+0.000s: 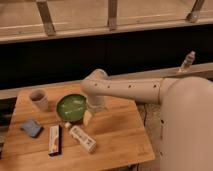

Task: Stand the bottle upright

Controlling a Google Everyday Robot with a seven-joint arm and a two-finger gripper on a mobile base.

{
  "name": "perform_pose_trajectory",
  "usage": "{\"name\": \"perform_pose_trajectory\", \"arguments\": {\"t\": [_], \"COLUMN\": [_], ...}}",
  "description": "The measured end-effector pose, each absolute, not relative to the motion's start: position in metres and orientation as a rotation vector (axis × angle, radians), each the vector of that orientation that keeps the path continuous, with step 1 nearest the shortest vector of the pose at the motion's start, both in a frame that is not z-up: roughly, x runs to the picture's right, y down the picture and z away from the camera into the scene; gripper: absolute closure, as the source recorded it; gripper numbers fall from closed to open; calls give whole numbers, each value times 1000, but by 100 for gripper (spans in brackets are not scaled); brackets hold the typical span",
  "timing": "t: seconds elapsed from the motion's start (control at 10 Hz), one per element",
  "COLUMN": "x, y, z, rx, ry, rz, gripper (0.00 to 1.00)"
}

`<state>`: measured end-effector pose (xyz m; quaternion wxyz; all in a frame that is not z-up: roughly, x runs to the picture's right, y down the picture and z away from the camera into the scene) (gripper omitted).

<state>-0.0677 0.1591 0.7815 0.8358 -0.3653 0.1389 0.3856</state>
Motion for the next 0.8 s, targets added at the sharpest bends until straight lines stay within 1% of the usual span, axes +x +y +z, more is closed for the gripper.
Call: {"name": "perform_pose_trajectory", "arguments": {"t": [0.3,0.6,0.8], "x": [-99,-136,-131], "y": [157,162,161], "z": [762,738,739], "rx": [-801,-794,-788], "ry": [239,189,200], "rz": [763,722,722], "gripper": [20,20,20]}}
